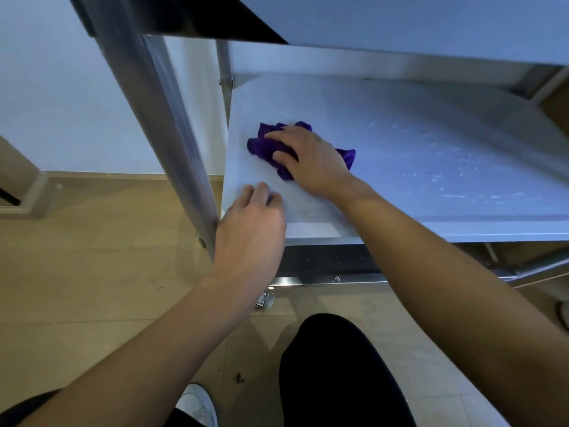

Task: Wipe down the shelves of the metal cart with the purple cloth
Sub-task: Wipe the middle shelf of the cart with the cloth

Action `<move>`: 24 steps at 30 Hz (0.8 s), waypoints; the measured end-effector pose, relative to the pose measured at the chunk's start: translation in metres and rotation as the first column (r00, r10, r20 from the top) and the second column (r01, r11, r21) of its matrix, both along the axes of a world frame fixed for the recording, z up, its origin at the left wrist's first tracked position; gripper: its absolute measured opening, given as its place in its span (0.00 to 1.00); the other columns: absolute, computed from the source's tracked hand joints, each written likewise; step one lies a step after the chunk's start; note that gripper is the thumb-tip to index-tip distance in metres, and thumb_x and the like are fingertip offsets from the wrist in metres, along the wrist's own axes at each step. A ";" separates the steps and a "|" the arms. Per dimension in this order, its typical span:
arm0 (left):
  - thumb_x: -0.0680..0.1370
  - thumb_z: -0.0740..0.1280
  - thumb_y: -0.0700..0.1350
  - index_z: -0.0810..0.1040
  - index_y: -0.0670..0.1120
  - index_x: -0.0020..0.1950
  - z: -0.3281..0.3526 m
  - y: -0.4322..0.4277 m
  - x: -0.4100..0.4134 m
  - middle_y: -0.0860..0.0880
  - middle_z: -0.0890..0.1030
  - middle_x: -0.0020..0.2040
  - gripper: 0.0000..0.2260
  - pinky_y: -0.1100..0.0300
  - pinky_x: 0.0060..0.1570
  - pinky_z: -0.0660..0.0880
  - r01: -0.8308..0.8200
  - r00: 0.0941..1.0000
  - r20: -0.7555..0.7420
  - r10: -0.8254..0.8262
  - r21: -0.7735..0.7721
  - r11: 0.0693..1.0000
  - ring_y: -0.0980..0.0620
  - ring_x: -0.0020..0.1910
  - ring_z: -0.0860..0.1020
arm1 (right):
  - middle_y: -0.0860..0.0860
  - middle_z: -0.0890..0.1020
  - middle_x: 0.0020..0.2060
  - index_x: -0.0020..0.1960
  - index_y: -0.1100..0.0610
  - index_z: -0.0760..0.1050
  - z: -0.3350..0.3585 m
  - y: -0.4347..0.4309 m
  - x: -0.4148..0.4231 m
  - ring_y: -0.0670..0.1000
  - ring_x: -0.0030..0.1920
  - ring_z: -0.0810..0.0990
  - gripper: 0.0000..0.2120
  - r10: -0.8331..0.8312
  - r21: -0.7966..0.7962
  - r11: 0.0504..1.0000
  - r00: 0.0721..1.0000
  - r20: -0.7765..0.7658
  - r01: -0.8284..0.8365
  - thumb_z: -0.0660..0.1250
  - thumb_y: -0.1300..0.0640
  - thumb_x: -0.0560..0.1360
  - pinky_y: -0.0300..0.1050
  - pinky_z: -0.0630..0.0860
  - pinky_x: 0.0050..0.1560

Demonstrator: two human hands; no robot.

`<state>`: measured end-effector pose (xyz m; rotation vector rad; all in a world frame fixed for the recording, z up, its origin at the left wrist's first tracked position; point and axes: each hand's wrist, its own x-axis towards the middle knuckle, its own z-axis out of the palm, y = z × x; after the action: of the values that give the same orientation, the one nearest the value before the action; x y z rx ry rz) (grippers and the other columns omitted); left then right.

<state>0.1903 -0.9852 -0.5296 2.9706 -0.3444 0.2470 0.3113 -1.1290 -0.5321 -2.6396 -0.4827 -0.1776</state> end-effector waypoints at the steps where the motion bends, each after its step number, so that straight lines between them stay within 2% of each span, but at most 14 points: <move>1: 0.73 0.68 0.38 0.78 0.41 0.54 -0.001 0.000 -0.001 0.46 0.76 0.57 0.10 0.52 0.41 0.77 0.004 1.000 0.010 -0.004 -0.008 1.000 0.47 0.58 0.74 | 0.48 0.72 0.69 0.71 0.46 0.69 0.000 -0.005 -0.005 0.50 0.69 0.69 0.19 0.034 -0.005 0.999 0.999 0.016 -0.034 0.59 0.49 0.81 0.50 0.67 0.69; 3: 0.77 0.64 0.42 0.78 0.42 0.55 -0.001 0.001 -0.003 0.47 0.75 0.60 0.08 0.50 0.42 0.79 0.013 1.000 0.025 -0.011 -0.060 0.998 0.48 0.61 0.73 | 0.48 0.73 0.69 0.70 0.46 0.70 0.000 -0.028 -0.003 0.51 0.68 0.71 0.19 0.002 -0.004 1.000 1.000 0.029 -0.002 0.60 0.49 0.80 0.51 0.68 0.68; 5: 0.80 0.59 0.44 0.77 0.41 0.57 -0.002 -0.001 -0.004 0.46 0.74 0.61 0.11 0.49 0.45 0.79 0.034 0.999 0.042 -0.030 -0.086 0.996 0.48 0.63 0.72 | 0.50 0.74 0.67 0.69 0.46 0.71 0.001 -0.057 0.005 0.55 0.66 0.73 0.19 -0.156 0.020 0.988 0.988 0.014 0.156 0.61 0.49 0.79 0.53 0.69 0.66; 7: 0.81 0.58 0.44 0.76 0.41 0.59 -0.005 -0.003 -0.004 0.45 0.73 0.63 0.12 0.50 0.52 0.77 0.058 0.998 0.038 -0.056 -0.059 0.997 0.47 0.65 0.70 | 0.50 0.75 0.67 0.69 0.46 0.70 0.003 -0.072 0.006 0.57 0.65 0.73 0.19 -0.290 0.015 0.957 0.957 -0.013 0.290 0.60 0.49 0.79 0.55 0.71 0.64; 8: 0.80 0.59 0.43 0.75 0.41 0.60 -0.007 -0.004 -0.004 0.45 0.73 0.64 0.12 0.52 0.54 0.76 0.057 0.998 0.029 -0.056 -0.046 0.997 0.46 0.65 0.70 | 0.50 0.74 0.68 0.70 0.46 0.70 0.004 -0.069 0.001 0.56 0.66 0.73 0.19 -0.307 0.010 0.952 0.951 -0.023 0.307 0.60 0.50 0.79 0.54 0.71 0.63; 12: 0.75 0.66 0.38 0.76 0.41 0.57 -0.008 -0.004 -0.004 0.45 0.74 0.62 0.11 0.52 0.51 0.77 0.026 1.000 0.005 -0.026 -0.038 0.999 0.46 0.62 0.71 | 0.48 0.70 0.71 0.71 0.46 0.70 0.004 -0.022 -0.042 0.52 0.70 0.69 0.19 -0.191 0.000 0.982 0.981 -0.017 0.191 0.59 0.49 0.81 0.51 0.67 0.67; 16: 0.78 0.62 0.40 0.77 0.40 0.59 -0.002 -0.004 -0.007 0.44 0.75 0.62 0.11 0.52 0.51 0.76 0.029 0.999 0.036 -0.025 -0.109 0.994 0.46 0.60 0.73 | 0.47 0.69 0.72 0.71 0.44 0.69 0.005 -0.011 -0.074 0.49 0.72 0.66 0.19 -0.093 -0.017 0.996 0.996 -0.012 0.092 0.59 0.48 0.81 0.48 0.65 0.70; 20: 0.81 0.58 0.46 0.76 0.39 0.62 0.009 -0.007 -0.017 0.45 0.72 0.68 0.15 0.51 0.54 0.75 -0.002 1.000 0.000 0.002 -0.158 0.987 0.47 0.66 0.72 | 0.47 0.70 0.71 0.71 0.45 0.68 0.011 -0.048 -0.069 0.52 0.70 0.68 0.19 -0.188 -0.021 0.982 0.980 -0.067 0.187 0.59 0.49 0.81 0.52 0.66 0.69; 22: 0.81 0.60 0.46 0.78 0.40 0.59 0.012 -0.008 -0.024 0.46 0.74 0.65 0.13 0.50 0.50 0.76 0.001 1.000 -0.016 -0.004 -0.145 0.989 0.46 0.62 0.75 | 0.47 0.71 0.71 0.71 0.46 0.68 0.010 -0.058 -0.070 0.53 0.69 0.69 0.19 -0.259 -0.009 0.966 0.964 -0.060 0.259 0.59 0.49 0.81 0.52 0.68 0.68; 24: 0.79 0.64 0.42 0.79 0.41 0.52 0.012 -0.009 -0.030 0.47 0.76 0.60 0.06 0.51 0.44 0.78 0.007 0.999 -0.046 -0.013 -0.128 0.992 0.47 0.56 0.77 | 0.47 0.70 0.72 0.71 0.46 0.69 0.009 -0.049 -0.077 0.52 0.71 0.67 0.19 -0.260 -0.009 0.966 0.964 -0.058 0.260 0.60 0.49 0.81 0.50 0.66 0.69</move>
<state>0.1603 -0.9940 -0.5177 2.8428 -0.3248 0.1909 0.2342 -1.1779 -0.5232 -2.6927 -0.1141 -0.1808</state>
